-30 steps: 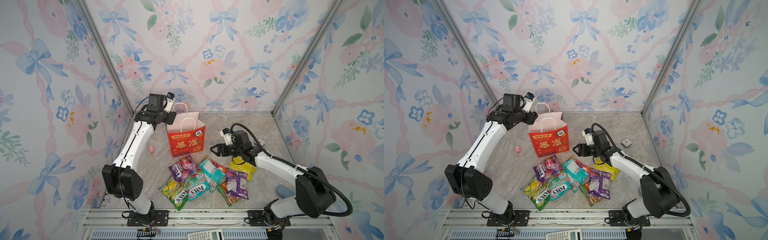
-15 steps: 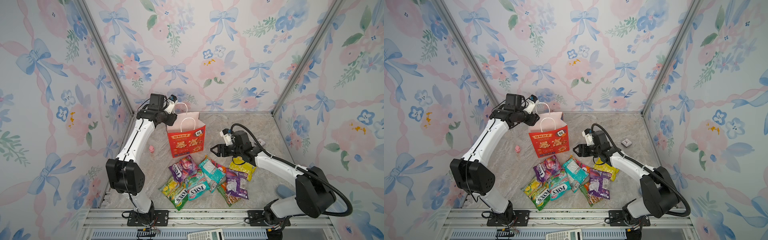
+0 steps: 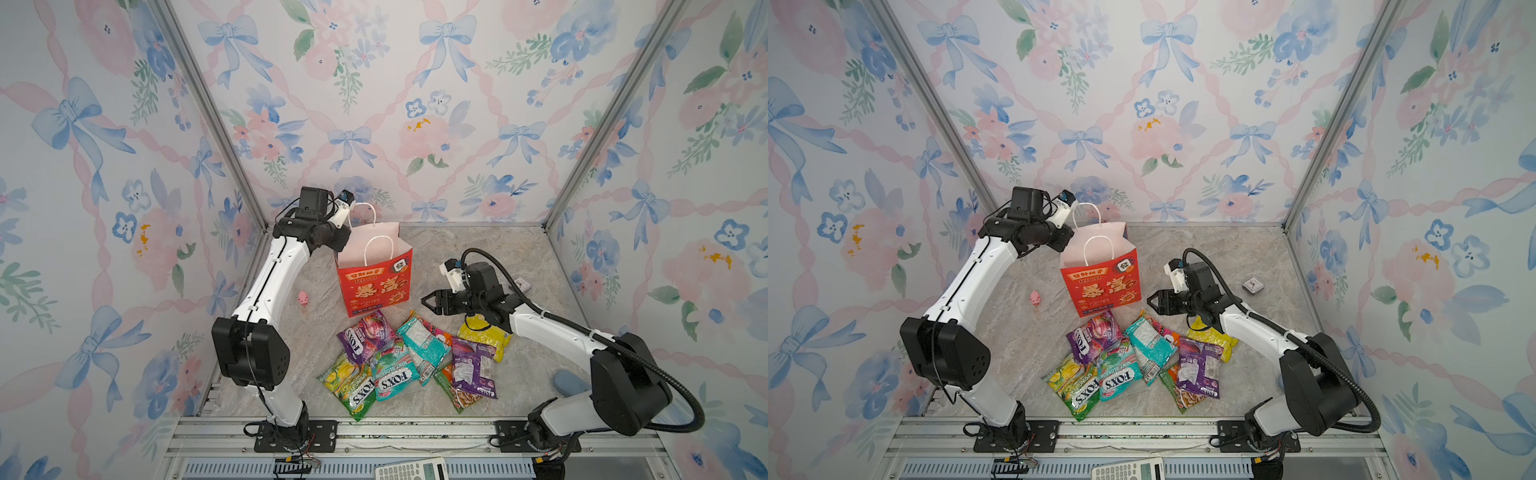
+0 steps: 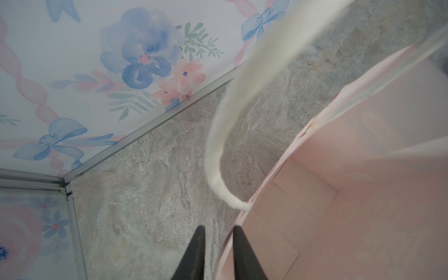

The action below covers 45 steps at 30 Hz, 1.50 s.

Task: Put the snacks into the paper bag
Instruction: 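Hold the bag open with the left gripper while the right lowers onto the teal packet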

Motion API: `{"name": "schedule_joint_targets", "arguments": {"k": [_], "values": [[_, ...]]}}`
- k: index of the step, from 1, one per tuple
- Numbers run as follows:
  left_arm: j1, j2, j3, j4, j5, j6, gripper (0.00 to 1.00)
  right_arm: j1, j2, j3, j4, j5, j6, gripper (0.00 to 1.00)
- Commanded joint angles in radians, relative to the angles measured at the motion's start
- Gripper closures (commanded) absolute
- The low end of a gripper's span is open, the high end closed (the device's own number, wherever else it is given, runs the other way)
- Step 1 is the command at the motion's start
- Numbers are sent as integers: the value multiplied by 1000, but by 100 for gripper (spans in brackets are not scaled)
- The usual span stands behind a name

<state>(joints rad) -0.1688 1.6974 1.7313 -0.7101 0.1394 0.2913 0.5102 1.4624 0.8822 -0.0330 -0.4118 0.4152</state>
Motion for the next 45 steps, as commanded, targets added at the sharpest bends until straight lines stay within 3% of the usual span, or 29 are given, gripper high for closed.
{"name": "schedule_joint_targets", "arguments": {"k": [1,6,16,21,26,45], "values": [[1,-29,16,-32,11,-14,85,-9,8,0,10,-12,-9,36],[1,-79,-28,-32,-43,-52,94,-7,29,14,10,-25,-9,38],[2,-219,-196,-33,-108,-150,93,-5,75,48,27,-56,3,39],[3,-224,-224,-33,-128,-187,82,-5,90,61,31,-73,13,38],[16,-195,-196,-33,-152,-221,61,-6,87,67,9,-68,10,39],[31,-105,-93,-33,-142,-245,52,59,-11,-35,-179,-5,-90,39]]}}
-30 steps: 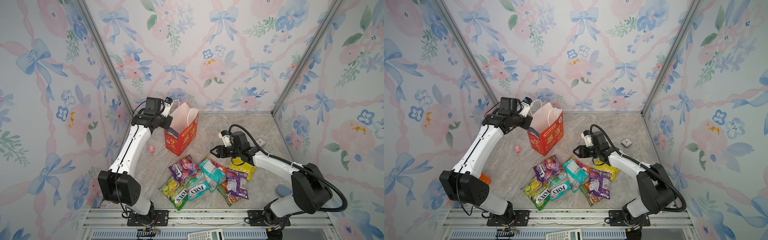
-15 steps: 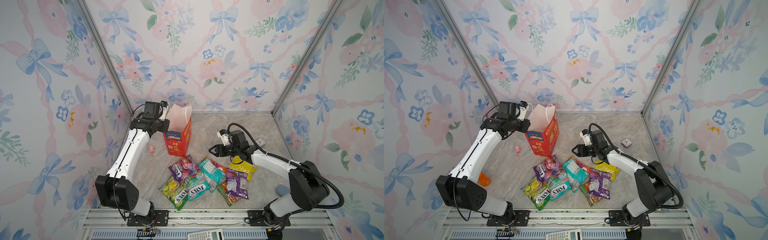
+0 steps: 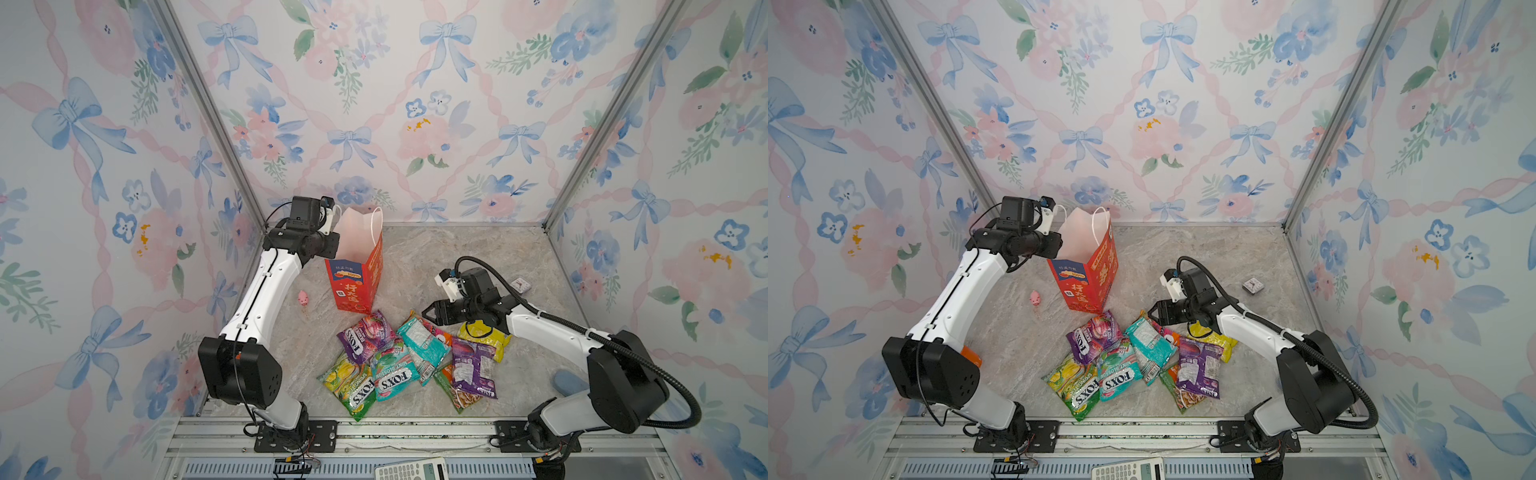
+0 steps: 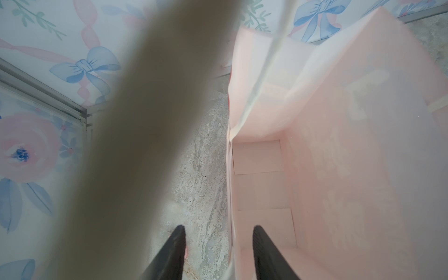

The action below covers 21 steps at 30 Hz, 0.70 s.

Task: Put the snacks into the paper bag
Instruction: 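Hold the bag open with the left gripper while the right lowers onto the teal packet, then close the right gripper on the teal Fox's Mint Blossom packet and lift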

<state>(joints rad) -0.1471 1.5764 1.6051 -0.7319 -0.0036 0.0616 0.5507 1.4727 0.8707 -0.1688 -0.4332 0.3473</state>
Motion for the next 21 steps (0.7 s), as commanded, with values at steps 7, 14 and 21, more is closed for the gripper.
{"name": "schedule_joint_targets", "arguments": {"k": [7,14,21], "values": [[14,51,64,-11,23,-21,67,38,-41,-65,-83,39,-44,39],[14,48,63,-10,53,-26,92,63,-20,-82,-83,36,-78,40],[14,42,64,-9,75,-30,100,101,30,-73,-92,33,-97,42]]}}
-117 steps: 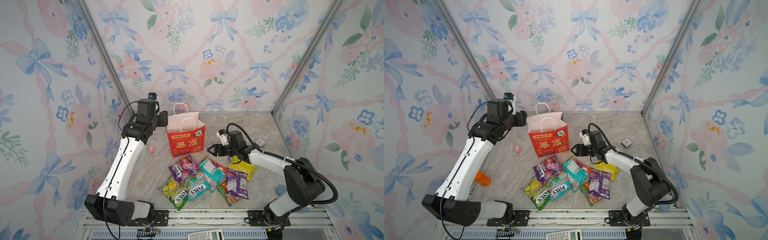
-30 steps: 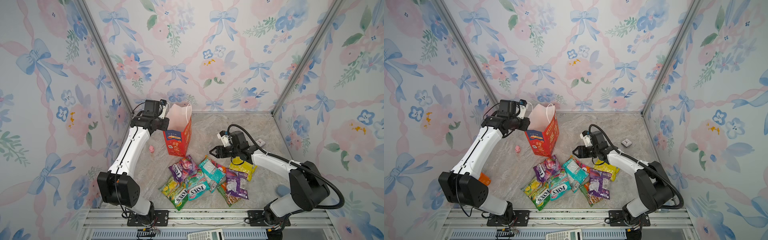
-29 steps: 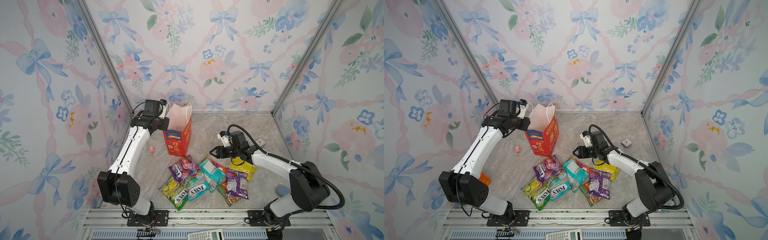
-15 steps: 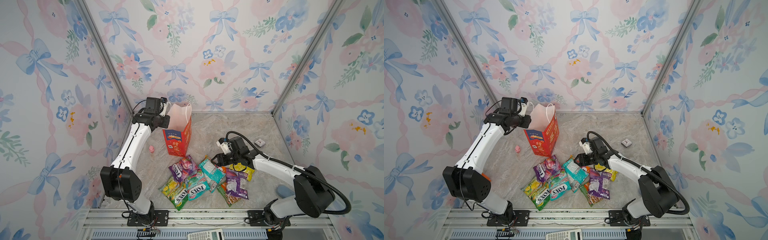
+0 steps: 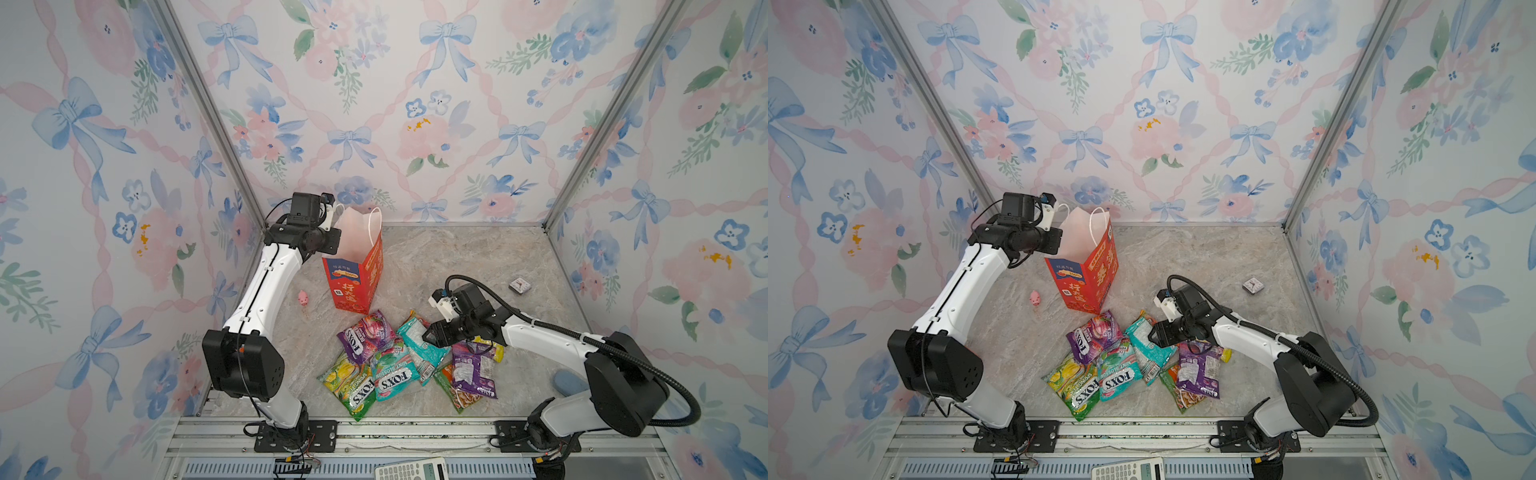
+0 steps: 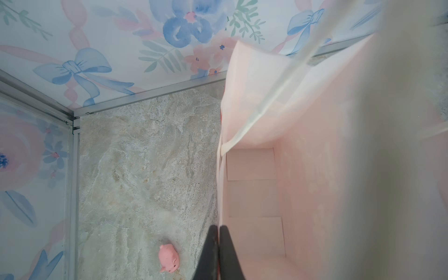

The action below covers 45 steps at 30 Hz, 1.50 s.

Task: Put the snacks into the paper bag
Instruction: 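Close the right gripper on the teal Fox's Mint Blossom packet and lift, then carry the teal packet with the right gripper over the bag opening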

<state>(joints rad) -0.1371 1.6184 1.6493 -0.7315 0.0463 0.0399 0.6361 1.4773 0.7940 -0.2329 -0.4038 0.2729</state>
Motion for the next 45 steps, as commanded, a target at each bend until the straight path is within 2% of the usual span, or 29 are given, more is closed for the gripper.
{"name": "schedule_joint_targets", "arguments": {"k": [1,5,10,14,16,26,33,45], "values": [[4,0,20,-9,27,-8,100,16,30,4,-24,8,-22,42],[4,-5,20,-8,41,-12,100,28,50,9,-19,30,-22,49],[4,-12,20,-9,68,-19,100,33,69,24,-19,29,-15,71],[4,-24,20,-8,81,-21,100,33,71,40,-35,36,-14,93],[4,-30,19,-9,83,-21,100,31,62,56,-52,42,-14,100],[5,-49,14,-7,66,-34,100,17,-73,215,-198,141,-1,100],[5,-57,9,-7,56,-52,100,-5,-102,382,-322,270,11,100],[4,-69,7,-5,113,-87,100,-47,-59,672,-268,451,1,100]]}}
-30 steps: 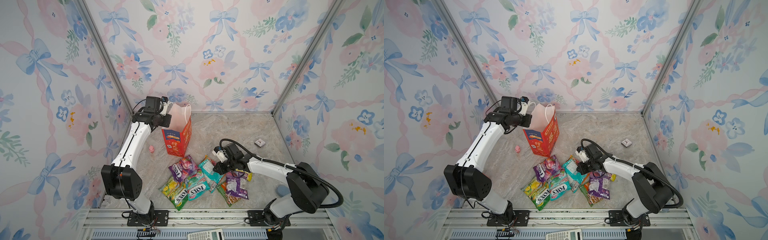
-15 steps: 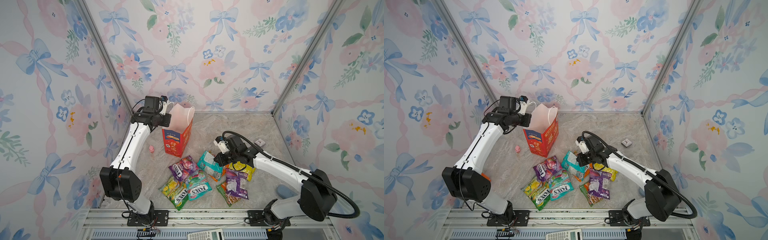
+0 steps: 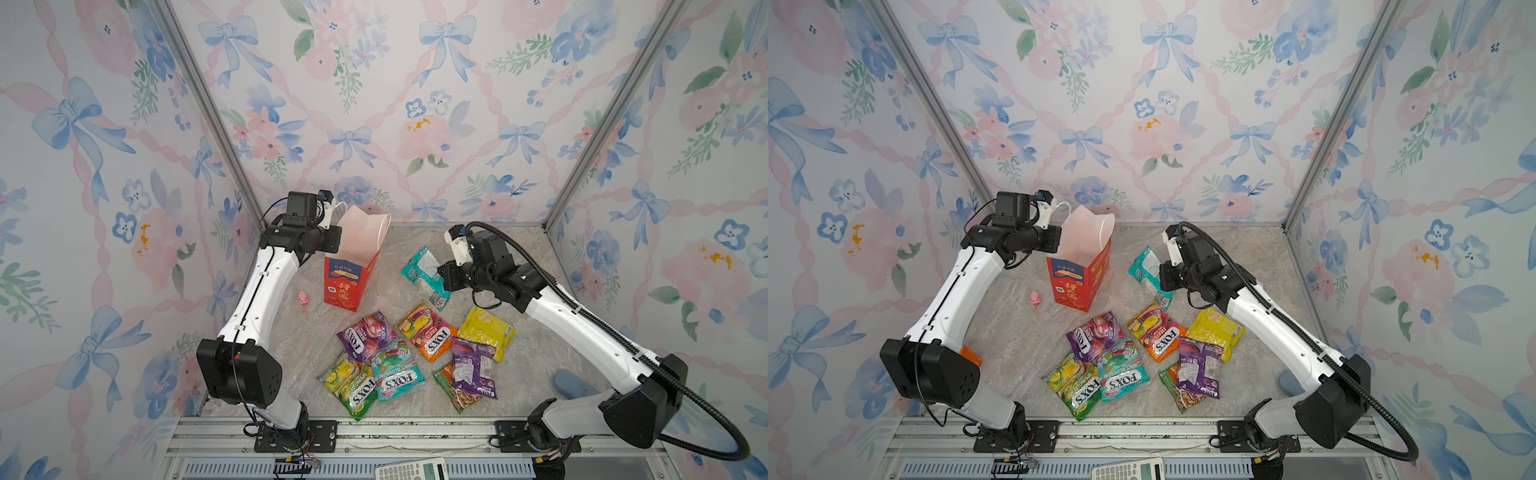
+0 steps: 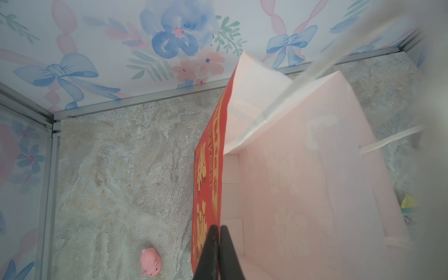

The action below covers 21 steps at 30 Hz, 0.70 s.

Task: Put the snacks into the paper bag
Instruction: 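Carry the teal packet with the right gripper over the bag opening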

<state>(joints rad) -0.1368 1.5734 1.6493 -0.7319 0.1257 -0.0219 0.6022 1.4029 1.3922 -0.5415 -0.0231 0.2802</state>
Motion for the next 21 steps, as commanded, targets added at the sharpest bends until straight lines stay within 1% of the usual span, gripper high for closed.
{"name": "schedule_joint_targets", "arguments": {"k": [1,9,17,21], "values": [[4,-26,5,-6,38,-25,100,-14,23,98,51,84,-14,100],[3,-31,-9,0,57,-32,100,-25,139,311,124,180,-78,100],[2,-24,-23,12,84,-52,100,-23,269,527,180,219,-110,100],[-6,-24,-40,25,77,-63,100,-12,350,638,199,217,-107,100]]}}
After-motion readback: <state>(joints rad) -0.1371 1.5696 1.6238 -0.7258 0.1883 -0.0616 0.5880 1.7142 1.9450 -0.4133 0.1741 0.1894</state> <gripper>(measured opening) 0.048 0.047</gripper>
